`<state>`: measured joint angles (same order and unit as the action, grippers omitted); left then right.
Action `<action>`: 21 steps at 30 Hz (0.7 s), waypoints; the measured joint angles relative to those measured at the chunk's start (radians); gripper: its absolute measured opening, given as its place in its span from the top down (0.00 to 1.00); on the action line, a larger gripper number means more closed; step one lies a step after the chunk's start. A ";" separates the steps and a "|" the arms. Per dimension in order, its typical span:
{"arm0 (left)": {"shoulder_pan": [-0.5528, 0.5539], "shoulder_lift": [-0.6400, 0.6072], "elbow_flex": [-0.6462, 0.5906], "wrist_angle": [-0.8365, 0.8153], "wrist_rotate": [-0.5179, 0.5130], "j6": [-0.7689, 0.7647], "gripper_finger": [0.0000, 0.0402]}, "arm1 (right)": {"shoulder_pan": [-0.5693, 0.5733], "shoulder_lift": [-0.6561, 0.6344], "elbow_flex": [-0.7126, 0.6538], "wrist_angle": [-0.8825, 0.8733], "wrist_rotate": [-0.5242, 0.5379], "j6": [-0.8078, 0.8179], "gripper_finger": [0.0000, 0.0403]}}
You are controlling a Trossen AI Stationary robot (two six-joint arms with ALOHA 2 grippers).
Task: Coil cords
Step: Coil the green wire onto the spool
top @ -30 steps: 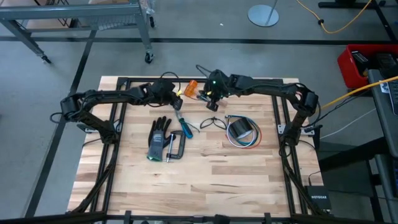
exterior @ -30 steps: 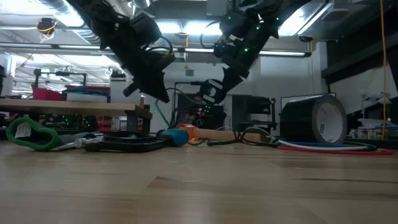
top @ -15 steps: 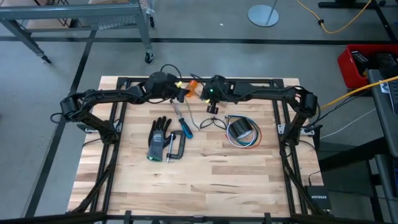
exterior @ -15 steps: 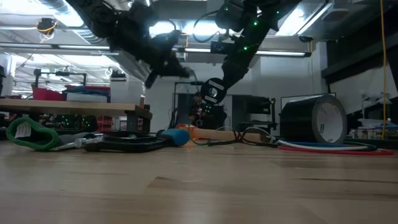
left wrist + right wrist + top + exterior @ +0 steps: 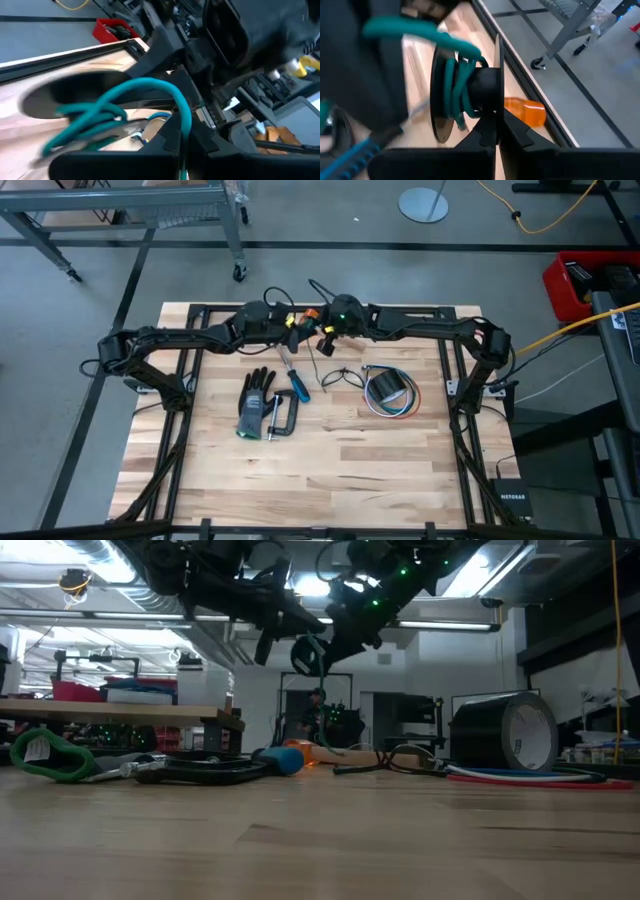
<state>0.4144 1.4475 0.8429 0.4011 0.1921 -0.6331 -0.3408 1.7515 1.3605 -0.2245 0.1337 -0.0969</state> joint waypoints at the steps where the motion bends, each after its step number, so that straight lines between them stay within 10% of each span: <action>1: -0.006 0.000 0.000 0.003 0.000 0.000 1.00 | 0.000 0.000 0.000 0.012 -0.001 0.017 0.98; 15: -0.081 0.000 0.001 -0.078 -0.125 0.149 1.00 | -0.051 0.000 0.000 0.123 0.012 0.224 0.98; 21: -0.105 0.000 0.002 -0.133 -0.297 0.309 1.00 | -0.103 0.002 -0.001 0.168 -0.168 0.281 0.98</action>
<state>0.3098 1.4475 0.8444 0.2686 -0.1052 -0.3238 -0.4441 1.7535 1.3594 -0.0568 -0.0344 0.1844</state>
